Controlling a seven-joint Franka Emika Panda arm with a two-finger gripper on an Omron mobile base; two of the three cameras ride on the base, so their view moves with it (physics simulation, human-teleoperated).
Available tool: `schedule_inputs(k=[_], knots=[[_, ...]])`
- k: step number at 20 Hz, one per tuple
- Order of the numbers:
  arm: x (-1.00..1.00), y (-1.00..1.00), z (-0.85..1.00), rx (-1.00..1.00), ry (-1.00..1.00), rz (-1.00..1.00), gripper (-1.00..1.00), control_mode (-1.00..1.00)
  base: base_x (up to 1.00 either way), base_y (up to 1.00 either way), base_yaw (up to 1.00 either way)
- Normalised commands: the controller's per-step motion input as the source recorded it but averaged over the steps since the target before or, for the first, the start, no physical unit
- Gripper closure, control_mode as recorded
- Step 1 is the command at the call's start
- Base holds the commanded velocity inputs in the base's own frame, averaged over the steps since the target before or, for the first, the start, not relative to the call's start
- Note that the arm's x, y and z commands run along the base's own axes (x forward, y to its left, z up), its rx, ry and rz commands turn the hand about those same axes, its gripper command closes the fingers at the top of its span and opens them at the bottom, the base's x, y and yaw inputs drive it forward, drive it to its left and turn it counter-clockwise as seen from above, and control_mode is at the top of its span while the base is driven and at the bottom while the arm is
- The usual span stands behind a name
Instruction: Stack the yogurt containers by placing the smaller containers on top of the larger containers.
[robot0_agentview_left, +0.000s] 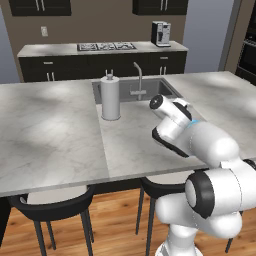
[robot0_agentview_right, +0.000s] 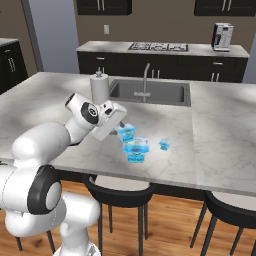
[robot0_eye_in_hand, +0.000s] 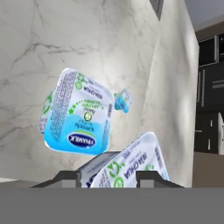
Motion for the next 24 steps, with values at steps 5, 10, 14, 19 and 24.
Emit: schedule_inputs(k=[5,10,14,19,24], knots=[[0.00,-0.07,-0.23,0.00,0.00,0.00,1.00,-1.00,0.00,0.00,0.00],[0.00,0.00,-0.20,0.00,0.00,0.00,1.00,-1.00,0.00,0.00,0.00],[0.00,0.00,-0.12,0.01,-0.02,0.00,1.00,-1.00,0.00,0.00,0.00],[0.02,-0.06,-0.02,0.02,-0.03,0.00,1.00,-1.00,0.00,0.00,0.00],[0.14,-0.15,0.00,0.03,-0.04,0.00,1.00,-1.00,0.00,0.00,0.00]])
